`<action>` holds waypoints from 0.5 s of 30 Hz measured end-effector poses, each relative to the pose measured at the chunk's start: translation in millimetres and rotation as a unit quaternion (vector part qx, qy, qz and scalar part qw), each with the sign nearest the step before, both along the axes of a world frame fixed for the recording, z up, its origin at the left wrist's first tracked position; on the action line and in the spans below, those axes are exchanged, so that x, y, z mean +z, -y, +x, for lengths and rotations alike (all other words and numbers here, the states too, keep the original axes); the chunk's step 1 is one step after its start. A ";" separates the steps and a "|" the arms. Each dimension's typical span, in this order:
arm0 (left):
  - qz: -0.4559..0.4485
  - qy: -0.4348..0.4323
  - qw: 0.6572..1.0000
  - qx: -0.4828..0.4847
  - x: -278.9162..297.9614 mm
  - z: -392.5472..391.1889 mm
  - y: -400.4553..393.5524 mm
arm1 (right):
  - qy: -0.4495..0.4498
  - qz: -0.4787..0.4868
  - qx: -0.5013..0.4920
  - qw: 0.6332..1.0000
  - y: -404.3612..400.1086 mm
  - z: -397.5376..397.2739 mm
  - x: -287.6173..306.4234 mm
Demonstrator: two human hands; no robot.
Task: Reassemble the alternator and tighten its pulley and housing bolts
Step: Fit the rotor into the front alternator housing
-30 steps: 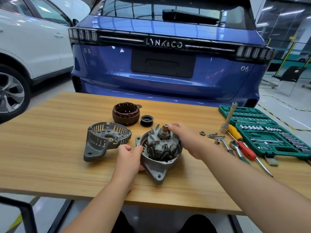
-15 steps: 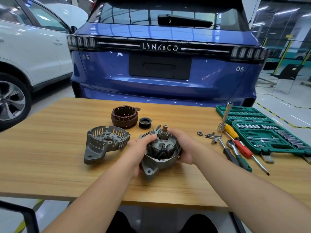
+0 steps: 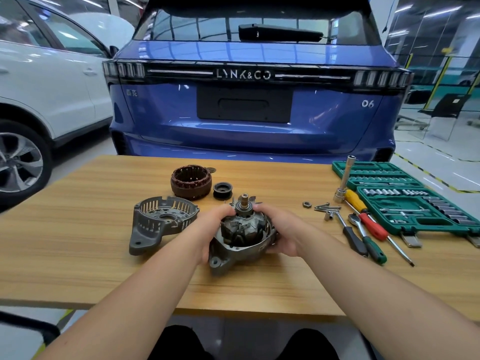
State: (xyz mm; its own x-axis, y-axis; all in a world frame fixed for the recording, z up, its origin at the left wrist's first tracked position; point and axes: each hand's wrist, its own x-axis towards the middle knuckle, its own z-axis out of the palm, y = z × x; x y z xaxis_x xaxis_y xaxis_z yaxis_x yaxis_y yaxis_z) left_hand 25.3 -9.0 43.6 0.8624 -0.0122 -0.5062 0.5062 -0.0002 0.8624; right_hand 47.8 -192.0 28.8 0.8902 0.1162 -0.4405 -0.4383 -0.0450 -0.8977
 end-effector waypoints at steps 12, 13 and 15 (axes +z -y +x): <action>-0.016 -0.017 1.000 -0.003 2.6 3.3 -0.9 | -0.016 0.015 -0.003 1.000 -1.9 1.0 6.8; -0.016 -0.019 1.000 -0.005 2.2 3.2 -1.3 | -0.020 0.015 -0.005 1.000 -1.2 1.2 7.2; -0.019 -0.025 0.999 -0.011 0.9 2.3 -2.2 | -0.027 0.009 -0.007 1.000 0.5 0.7 9.0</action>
